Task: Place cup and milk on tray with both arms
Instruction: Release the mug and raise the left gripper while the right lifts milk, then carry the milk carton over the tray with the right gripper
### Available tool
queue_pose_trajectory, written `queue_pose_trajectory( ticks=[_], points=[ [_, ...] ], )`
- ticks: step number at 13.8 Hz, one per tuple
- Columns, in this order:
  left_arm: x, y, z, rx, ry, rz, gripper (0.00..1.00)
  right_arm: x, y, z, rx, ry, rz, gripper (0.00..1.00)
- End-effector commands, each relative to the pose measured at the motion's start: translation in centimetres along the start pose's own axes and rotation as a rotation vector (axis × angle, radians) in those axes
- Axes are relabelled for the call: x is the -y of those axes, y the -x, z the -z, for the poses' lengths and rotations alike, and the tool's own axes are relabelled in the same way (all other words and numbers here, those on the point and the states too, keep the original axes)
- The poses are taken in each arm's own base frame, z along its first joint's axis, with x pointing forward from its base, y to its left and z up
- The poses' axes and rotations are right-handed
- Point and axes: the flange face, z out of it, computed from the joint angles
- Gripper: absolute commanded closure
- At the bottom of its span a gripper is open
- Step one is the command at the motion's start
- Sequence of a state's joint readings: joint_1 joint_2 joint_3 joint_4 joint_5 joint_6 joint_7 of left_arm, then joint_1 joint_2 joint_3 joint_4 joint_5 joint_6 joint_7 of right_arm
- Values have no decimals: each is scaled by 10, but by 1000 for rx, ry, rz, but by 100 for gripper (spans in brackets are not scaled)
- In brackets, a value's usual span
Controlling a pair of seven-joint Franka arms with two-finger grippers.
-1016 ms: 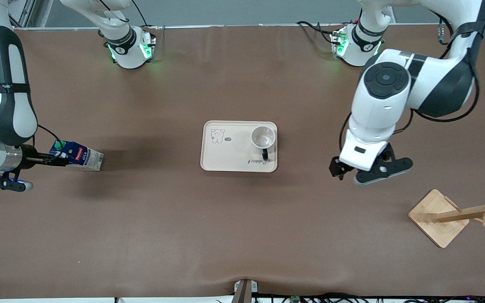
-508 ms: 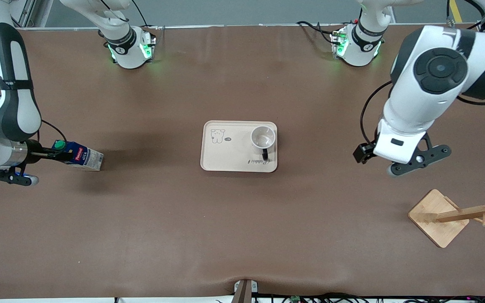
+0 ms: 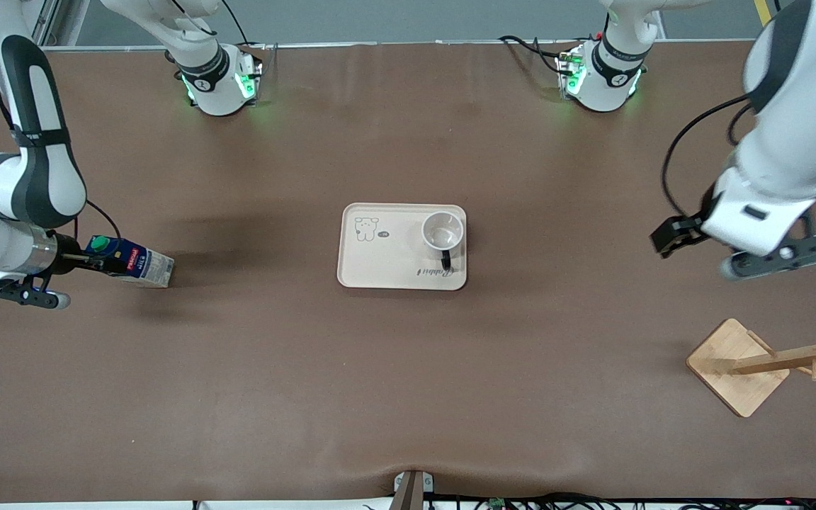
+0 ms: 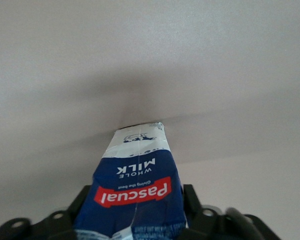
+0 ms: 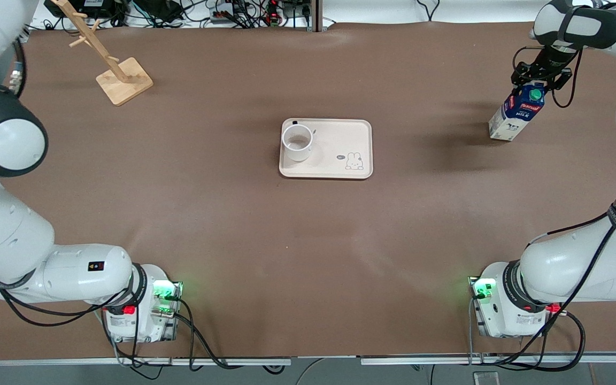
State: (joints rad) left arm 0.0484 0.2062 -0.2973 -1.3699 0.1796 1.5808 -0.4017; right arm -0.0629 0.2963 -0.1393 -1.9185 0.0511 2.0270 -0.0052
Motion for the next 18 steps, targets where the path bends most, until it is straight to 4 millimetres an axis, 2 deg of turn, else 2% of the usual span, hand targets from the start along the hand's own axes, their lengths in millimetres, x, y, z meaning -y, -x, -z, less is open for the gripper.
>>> queue_pose_trajectory(
  ticks=[1,2,4,6,7,9,10,12,15,17,18],
  points=[
    [33,21,31,9,21,-62,0,9,11,22,9,-99,-28,100],
    [40,26,41,-5,18,-86,0,10,7,31,11,-120,-34,100],
    [61,39,49,16,1,-133,0,21,2,50,-9,-121,-17,100],
    [74,57,59,11,-7,-176,0,47,1,56,-19,-114,30,100],
    [80,65,55,28,13,-171,0,67,3,57,-19,-108,65,100],
    [88,74,54,38,45,-153,0,123,14,60,-11,-95,145,100],
    [95,74,54,41,49,-142,0,159,23,66,7,-94,195,100],
    [97,76,56,38,50,-139,0,217,41,81,46,-132,209,100],
    [95,76,56,41,51,-147,0,307,69,71,86,-151,142,100],
    [95,74,55,45,75,-144,0,348,84,58,99,-132,144,100],
    [94,75,55,47,85,-145,0,362,87,51,105,-123,141,100]
  ],
)
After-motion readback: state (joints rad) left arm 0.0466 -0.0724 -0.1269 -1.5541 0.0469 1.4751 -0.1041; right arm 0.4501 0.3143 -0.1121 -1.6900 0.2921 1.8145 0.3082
